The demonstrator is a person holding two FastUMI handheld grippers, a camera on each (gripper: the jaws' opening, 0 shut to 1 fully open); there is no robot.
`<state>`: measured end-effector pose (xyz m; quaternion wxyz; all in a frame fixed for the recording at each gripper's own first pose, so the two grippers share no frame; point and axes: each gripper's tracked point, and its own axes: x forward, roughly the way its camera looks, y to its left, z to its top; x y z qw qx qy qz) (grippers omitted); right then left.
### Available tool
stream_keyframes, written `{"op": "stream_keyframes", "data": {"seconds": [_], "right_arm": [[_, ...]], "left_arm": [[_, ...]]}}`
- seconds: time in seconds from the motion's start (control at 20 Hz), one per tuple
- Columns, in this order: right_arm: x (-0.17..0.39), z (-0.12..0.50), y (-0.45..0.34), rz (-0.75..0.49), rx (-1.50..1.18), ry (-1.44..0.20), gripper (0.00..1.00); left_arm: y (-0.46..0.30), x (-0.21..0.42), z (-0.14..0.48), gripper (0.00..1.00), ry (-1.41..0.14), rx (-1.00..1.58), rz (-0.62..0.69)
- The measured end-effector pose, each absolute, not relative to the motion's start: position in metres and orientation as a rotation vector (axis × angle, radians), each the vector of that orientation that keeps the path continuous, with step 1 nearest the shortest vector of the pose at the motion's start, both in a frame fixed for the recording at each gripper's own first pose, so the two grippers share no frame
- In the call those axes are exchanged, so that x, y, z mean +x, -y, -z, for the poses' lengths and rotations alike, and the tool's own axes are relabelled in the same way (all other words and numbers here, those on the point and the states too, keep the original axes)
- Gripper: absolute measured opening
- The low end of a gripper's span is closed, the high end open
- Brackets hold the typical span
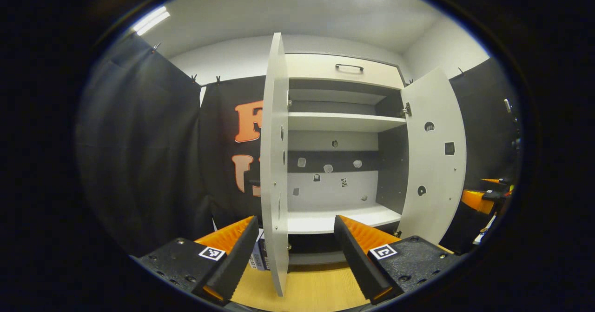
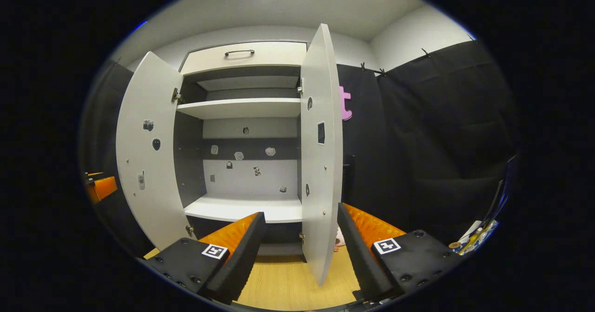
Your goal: Open the right door of the double-door shoe cabinet with the right hand, and open the left door with the left hand.
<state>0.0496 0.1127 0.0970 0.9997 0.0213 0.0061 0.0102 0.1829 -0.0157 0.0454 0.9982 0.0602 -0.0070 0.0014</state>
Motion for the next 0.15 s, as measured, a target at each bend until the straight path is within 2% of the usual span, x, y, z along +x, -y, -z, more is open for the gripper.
{"op": "stream_keyframes", "data": {"seconds": [0.15], "right_arm": [[0.0491,-0.0989,-0.1071,-0.010,0.043,-0.008,1.00]], "left_arm": [[0.0192,0.1840,-0.0448,0.97,0.013,0.110,0.003]]}}
